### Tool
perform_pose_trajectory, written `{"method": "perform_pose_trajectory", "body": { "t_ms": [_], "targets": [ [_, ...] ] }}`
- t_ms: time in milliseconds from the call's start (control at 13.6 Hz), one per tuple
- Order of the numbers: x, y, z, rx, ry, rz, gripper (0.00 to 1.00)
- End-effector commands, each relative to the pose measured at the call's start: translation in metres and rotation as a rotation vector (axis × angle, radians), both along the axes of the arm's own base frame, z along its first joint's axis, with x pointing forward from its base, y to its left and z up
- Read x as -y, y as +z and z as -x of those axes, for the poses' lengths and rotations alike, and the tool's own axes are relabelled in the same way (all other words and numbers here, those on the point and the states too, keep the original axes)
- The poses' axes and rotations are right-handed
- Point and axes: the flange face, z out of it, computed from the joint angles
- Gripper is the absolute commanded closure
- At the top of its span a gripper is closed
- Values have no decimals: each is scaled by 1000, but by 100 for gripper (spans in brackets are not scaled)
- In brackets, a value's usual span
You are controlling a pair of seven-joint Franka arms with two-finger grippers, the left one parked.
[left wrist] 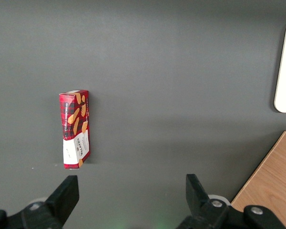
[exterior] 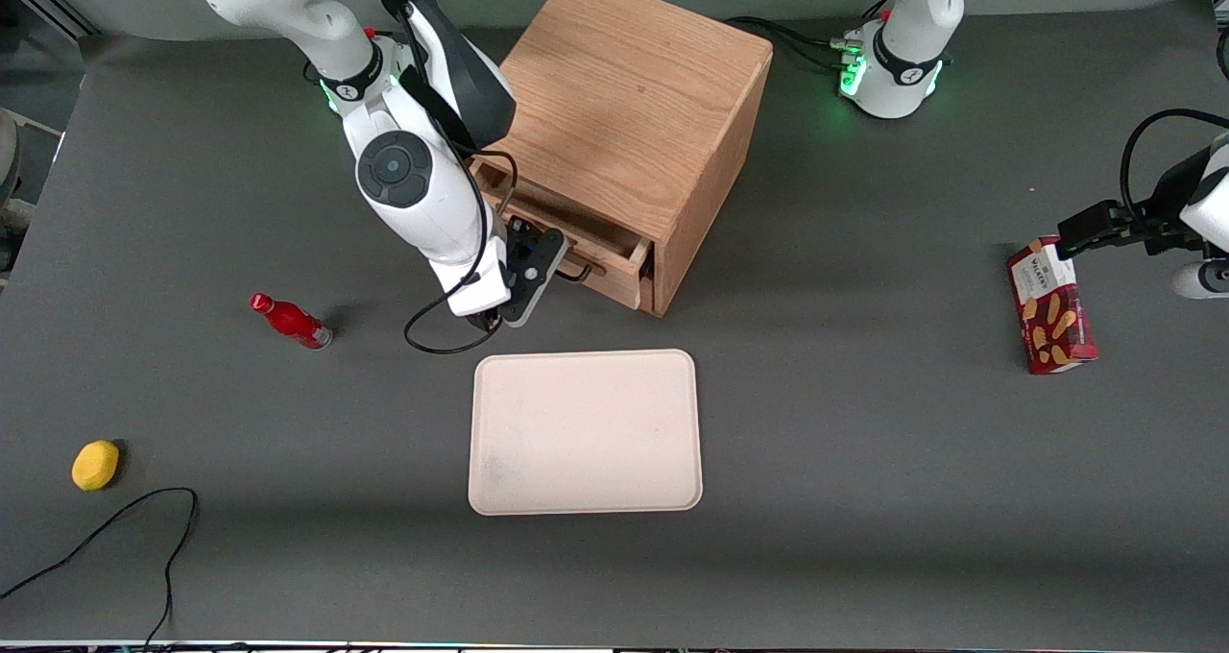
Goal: Open upper drawer
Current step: 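Pull the upper drawer handle outward from the cabinet with the right gripper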
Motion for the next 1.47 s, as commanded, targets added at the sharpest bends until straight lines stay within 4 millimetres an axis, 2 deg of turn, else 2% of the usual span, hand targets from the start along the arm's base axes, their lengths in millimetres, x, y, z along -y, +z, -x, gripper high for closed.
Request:
{"method": "perform_pose_trajectory", "body": {
  "t_ms": [0,295,737,1032,1401],
  "targets": [
    [7,-2,-22,24,24,5,0],
    [5,2,-30,12,33,11,0],
    [16,19,-44,-20,22,35,0],
    [27,14,-54,-18,44,36,0],
    [27,6,-59,-20,56,38,0]
  ]
}}
